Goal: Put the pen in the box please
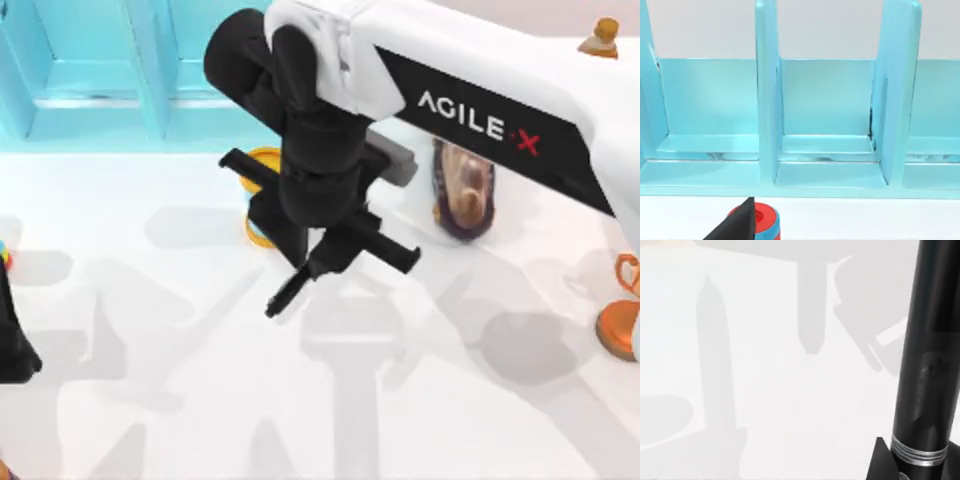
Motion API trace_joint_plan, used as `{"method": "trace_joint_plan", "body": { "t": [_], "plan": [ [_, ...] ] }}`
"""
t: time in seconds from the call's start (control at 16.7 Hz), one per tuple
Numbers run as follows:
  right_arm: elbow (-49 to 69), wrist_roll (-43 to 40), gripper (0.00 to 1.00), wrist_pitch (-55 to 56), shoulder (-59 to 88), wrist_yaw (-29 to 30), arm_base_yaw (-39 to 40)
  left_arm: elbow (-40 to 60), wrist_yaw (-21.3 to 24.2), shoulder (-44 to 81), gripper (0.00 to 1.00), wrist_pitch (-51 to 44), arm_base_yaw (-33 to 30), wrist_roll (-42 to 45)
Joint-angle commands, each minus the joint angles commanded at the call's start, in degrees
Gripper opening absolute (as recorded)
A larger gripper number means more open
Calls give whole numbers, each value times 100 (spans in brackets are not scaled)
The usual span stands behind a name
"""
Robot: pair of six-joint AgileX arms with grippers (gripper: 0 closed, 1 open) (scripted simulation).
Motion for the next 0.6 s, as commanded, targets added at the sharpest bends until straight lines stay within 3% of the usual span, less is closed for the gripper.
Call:
{"method": "trace_joint_plan", "body": {
  "t": [0.3, 0.6],
  "plan": [
    [-396, -499, 0, 140, -312, 176, -634, 0, 0, 0, 100, 0, 0, 0],
    [-1463, -1619, 0, 570, -1315, 542, -2769, 0, 0, 0, 100, 0, 0, 0]
  ]
}}
